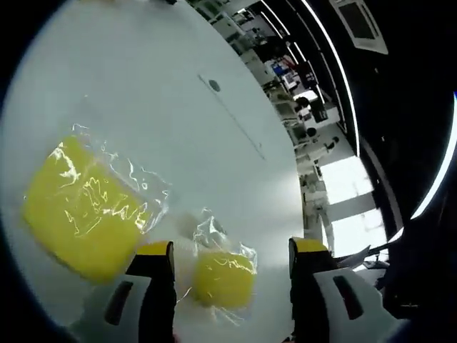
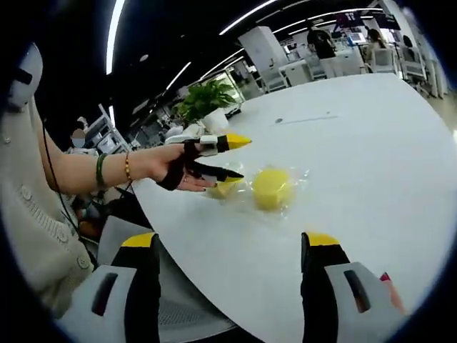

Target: Compare the silicone blocks by pressing each to a similar depth, holding the contact briefly, and releasing to observe deformation and rebound differences across the visible hardness samples.

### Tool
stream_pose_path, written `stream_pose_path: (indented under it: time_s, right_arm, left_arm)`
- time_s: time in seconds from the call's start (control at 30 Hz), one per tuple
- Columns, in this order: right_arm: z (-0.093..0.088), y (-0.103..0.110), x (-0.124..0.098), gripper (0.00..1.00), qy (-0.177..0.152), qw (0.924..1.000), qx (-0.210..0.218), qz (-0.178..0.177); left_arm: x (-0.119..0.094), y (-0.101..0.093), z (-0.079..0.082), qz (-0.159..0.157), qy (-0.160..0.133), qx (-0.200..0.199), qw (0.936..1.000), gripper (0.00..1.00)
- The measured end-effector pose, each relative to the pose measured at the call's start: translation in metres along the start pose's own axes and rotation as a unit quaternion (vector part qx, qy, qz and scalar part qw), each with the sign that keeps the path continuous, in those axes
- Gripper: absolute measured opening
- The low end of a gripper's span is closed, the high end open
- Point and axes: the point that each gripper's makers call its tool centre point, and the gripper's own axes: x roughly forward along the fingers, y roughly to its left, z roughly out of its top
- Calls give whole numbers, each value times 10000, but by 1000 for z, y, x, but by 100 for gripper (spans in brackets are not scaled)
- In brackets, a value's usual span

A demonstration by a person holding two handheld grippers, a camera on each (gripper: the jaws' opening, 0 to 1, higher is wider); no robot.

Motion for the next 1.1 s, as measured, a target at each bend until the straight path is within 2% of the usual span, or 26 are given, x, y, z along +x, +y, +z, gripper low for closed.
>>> stream_pose_path:
  time_s: [0.23,0.3,0.5,0.57,0.7,0.77,0.97,1.1]
  right_arm:
    - [-2,-4,2,75,-5,10000,75,16]
    - [-2,-6,2,75,-23,9999,110,7]
    - [-3,-12,1,74,-41,9998,187,-44]
    - [-4,-13,1,74,-43,9997,221,-40]
    - [-7,-14,1,73,-7,9997,246,-54]
    - [-8,-15,1,73,5,9996,261,-51]
    - [-10,-16,4,71,64,9996,258,-34]
    - [-11,-16,5,70,94,9996,271,-37]
  left_arm:
    - [16,5,-5,100,129,-103,9998,62]
    - [21,7,-11,141,246,-138,9995,60]
    - [29,9,-14,129,324,-193,9992,44]
    - [31,10,-19,126,435,-188,9988,37]
    - [31,20,-21,300,483,37,9984,24]
    - [31,20,-21,298,454,-48,9985,22]
    - [34,22,-19,354,322,33,9988,14]
    - [36,23,-18,333,272,201,9989,7]
